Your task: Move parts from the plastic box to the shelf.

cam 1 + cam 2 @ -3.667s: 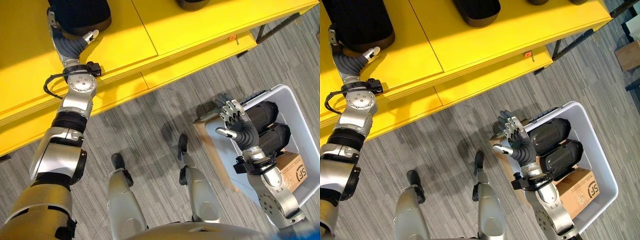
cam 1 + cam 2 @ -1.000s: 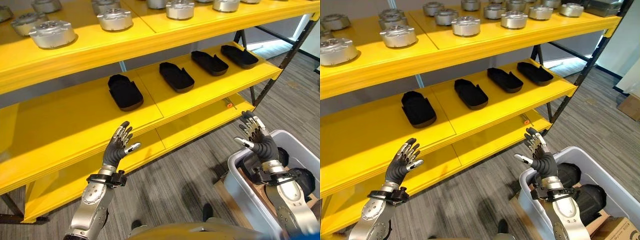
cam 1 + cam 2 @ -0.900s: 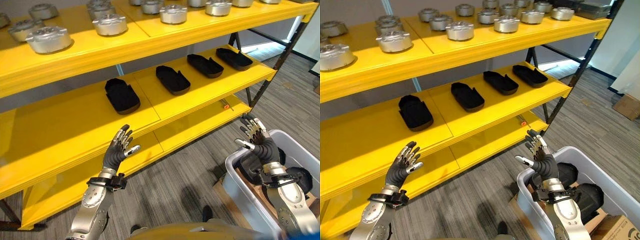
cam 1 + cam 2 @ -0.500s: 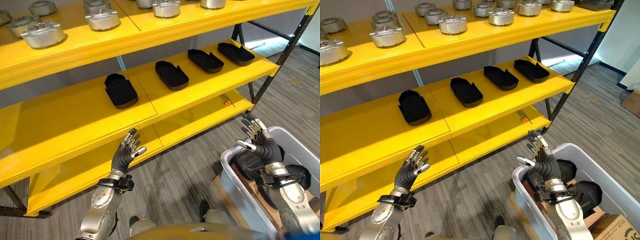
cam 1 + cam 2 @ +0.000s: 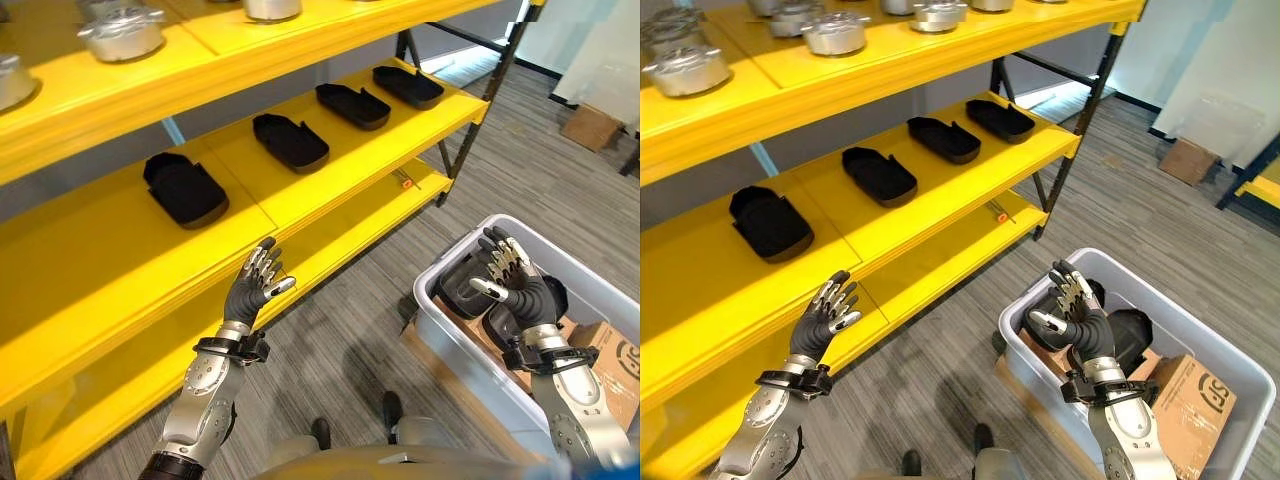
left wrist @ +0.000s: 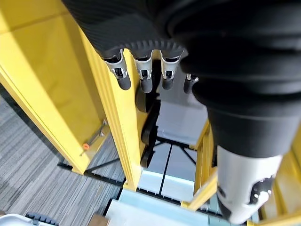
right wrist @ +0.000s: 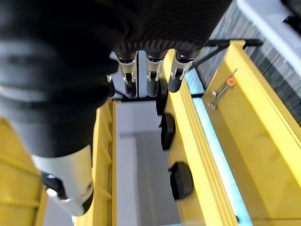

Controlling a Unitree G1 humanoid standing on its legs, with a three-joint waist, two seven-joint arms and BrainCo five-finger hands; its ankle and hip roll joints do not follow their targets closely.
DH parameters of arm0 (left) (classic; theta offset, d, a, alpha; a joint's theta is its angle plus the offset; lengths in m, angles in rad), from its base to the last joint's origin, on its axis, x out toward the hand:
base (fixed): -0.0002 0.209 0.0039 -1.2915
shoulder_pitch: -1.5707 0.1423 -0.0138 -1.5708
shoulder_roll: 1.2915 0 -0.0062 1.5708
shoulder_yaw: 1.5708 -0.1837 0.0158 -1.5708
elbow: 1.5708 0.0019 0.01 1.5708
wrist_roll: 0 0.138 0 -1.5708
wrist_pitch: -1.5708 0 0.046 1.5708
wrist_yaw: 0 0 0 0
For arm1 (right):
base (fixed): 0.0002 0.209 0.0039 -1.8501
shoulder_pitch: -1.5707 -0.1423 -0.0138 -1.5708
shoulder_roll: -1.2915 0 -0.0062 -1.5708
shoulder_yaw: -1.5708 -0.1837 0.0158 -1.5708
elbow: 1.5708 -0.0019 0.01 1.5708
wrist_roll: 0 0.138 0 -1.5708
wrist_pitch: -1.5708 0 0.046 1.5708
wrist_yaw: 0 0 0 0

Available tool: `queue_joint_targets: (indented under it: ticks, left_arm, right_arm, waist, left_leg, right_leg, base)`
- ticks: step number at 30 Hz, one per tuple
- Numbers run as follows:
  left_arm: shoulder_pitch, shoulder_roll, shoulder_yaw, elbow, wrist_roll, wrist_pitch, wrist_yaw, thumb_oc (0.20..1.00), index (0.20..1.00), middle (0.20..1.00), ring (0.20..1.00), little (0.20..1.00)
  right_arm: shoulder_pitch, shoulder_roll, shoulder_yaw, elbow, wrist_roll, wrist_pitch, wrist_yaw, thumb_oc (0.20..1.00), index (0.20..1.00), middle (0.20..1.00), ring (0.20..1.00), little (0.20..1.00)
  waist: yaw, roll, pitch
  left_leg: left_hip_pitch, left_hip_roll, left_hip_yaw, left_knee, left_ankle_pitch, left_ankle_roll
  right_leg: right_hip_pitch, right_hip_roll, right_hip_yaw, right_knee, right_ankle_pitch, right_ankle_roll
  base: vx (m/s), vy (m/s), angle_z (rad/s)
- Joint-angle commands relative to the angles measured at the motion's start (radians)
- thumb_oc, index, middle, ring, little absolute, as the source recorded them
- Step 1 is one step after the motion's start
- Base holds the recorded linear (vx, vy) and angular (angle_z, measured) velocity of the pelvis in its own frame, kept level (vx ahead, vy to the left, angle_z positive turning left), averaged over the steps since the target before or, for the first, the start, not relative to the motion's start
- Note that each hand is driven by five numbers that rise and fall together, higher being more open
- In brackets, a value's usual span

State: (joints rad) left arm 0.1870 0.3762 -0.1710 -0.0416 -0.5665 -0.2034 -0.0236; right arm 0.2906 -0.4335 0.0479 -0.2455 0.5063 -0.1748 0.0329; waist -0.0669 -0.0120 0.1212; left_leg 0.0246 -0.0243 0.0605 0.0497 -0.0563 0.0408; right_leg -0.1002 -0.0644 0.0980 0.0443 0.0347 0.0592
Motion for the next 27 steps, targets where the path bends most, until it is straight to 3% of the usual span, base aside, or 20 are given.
queue_joint_targets:
  ticks: [1,8,12,13,17,18,19,21,25,27]
  left_arm:
    - [0.009,0.037,0.023,-0.064,0.013,-0.054,0.003,1.0,1.0,1.0,1.0,1.0]
    - [0.005,0.056,0.031,-0.07,0.038,-0.059,0.022,1.0,1.0,1.0,1.0,1.0]
    - [-0.013,0.066,0.025,-0.065,0.049,-0.062,0.03,1.0,1.0,1.0,1.0,1.0]
    - [-0.022,0.076,0.027,-0.063,0.053,-0.063,0.043,1.0,1.0,1.0,1.0,1.0]
    - [0.0,0.071,0.061,-0.072,0.041,-0.056,0.051,1.0,1.0,1.0,1.0,1.0]
    - [0.002,0.07,0.066,-0.071,0.038,-0.053,0.049,1.0,1.0,1.0,1.0,1.0]
    - [-0.001,0.07,0.068,-0.072,0.035,-0.052,0.048,1.0,1.0,1.0,1.0,1.0]
    - [-0.013,0.069,0.068,-0.066,0.037,-0.051,0.054,1.0,1.0,1.0,1.0,1.0]
    - [-0.009,0.049,0.056,-0.049,0.046,-0.047,0.048,1.0,1.0,1.0,1.0,1.0]
    - [-0.033,0.037,0.04,-0.033,0.044,-0.049,0.051,1.0,1.0,1.0,1.0,1.0]
  right_arm:
    - [-0.06,-0.006,-0.003,-0.019,0.02,-0.038,-0.011,1.0,1.0,1.0,1.0,1.0]
    - [-0.061,0.002,0.029,-0.028,0.037,-0.023,-0.001,1.0,1.0,1.0,1.0,1.0]
    - [-0.069,0.008,0.051,-0.03,0.036,-0.016,0.001,1.0,1.0,1.0,1.0,1.0]
    - [-0.105,0.007,0.08,-0.026,0.029,-0.016,-0.005,1.0,1.0,1.0,1.0,1.0]
    - [-0.129,0.018,0.108,-0.022,0.016,-0.013,-0.013,1.0,1.0,1.0,1.0,1.0]
    - [-0.138,0.015,0.11,-0.016,0.006,-0.009,-0.014,1.0,1.0,1.0,1.0,1.0]
    - [-0.151,0.014,0.115,-0.007,-0.003,-0.005,-0.017,1.0,1.0,1.0,1.0,1.0]
    - [-0.168,0.01,0.112,-0.001,-0.01,-0.001,-0.025,1.0,1.0,1.0,1.0,1.0]
    - [-0.137,0.01,0.096,-0.011,0.005,-0.003,-0.021,1.0,1.0,1.0,1.0,1.0]
    - [-0.126,0.0,0.07,-0.016,0.014,-0.013,-0.029,1.0,1.0,1.0,1.0,1.0]
  waist:
    - [0.007,-0.027,-0.041]
    - [-0.012,-0.022,-0.036]
    - [-0.028,-0.018,-0.01]
    - [-0.021,-0.017,0.021]
    - [0.023,-0.012,0.022]
    - [0.026,-0.01,0.017]
    - [0.027,-0.01,0.016]
    - [0.011,-0.018,0.024]
    - [0.002,-0.035,0.009]
    - [-0.014,-0.032,-0.002]
  left_leg:
    - [-0.1,0.018,-0.052,0.007,0.051,-0.018]
    - [-0.061,0.007,0.029,-0.02,0.026,0.003]
    - [-0.047,-0.001,0.077,-0.019,-0.001,0.023]
    - [-0.033,0.01,0.138,-0.014,-0.016,0.027]
    - [0.027,0.032,0.244,-0.019,-0.058,0.012]
    - [0.045,0.04,0.257,-0.026,-0.073,0.003]
    - [0.053,0.046,0.276,-0.03,-0.072,-0.003]
    - [0.068,0.048,0.298,-0.039,-0.065,-0.008]
    - [0.087,0.044,0.292,-0.044,-0.08,-0.018]
    - [0.081,0.084,0.283,-0.008,-0.086,-0.044]
  right_leg:
    - [0.136,0.0,0.012,-0.044,-0.027,0.043]
    - [0.091,-0.012,0.093,-0.006,-0.012,0.083]
    - [0.023,-0.01,0.121,0.091,-0.008,0.112]
    - [-0.041,-0.022,0.04,0.149,0.025,0.131]
    - [-0.036,-0.18,-0.341,0.094,0.067,0.109]
    - [-0.037,-0.201,-0.382,0.077,0.078,0.12]
    - [-0.048,-0.218,-0.415,0.055,0.104,0.128]
    - [-0.073,-0.218,-0.398,0.019,0.152,0.133]
    - [-0.037,-0.189,-0.374,-0.016,0.133,0.124]
    - [-0.032,-0.166,-0.376,0.01,0.102,0.105]
  base:
    - [0.06,0.143,-0.59]
    - [0.03,0.134,-0.42]
    - [-0.02,0.108,-0.46]
    - [-0.06,0.12,-0.89]
    - [0.05,0.014,-1.56]
    - [0.14,-0.064,-0.95]
    - [0.14,-0.082,-1.27]
    - [0.08,-0.11,-1.01]
    - [0.13,-0.102,0.01]
    - [0.24,-0.256,-0.13]
